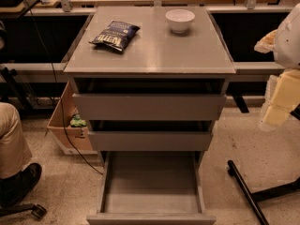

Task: Place blue chip bag into bottom drawer

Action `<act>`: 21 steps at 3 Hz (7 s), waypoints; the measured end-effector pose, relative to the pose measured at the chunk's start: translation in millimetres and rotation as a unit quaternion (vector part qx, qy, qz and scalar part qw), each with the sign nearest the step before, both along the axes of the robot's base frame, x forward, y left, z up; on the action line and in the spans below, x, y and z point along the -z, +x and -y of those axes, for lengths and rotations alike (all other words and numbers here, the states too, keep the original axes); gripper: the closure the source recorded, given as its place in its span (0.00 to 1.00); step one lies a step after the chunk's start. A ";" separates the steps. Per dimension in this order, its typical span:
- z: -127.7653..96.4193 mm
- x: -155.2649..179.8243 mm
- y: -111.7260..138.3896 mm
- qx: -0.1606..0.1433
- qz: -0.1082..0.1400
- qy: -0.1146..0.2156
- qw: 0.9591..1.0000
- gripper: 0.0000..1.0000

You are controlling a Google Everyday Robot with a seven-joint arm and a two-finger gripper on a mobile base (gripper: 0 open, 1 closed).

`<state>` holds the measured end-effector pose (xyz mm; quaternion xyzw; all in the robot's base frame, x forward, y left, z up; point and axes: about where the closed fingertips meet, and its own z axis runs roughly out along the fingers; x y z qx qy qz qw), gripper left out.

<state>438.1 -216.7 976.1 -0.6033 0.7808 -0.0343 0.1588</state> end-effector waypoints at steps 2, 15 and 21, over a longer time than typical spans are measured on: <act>-19.8 -0.1 31.2 -0.010 0.029 0.010 0.999 0.00; -344.1 125.8 460.0 0.163 0.181 0.321 0.915 0.40; -176.3 -24.0 266.0 0.056 0.118 0.454 0.881 1.00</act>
Offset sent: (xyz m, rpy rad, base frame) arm 0.0872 0.0541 -0.0031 0.0534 -0.1464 0.0543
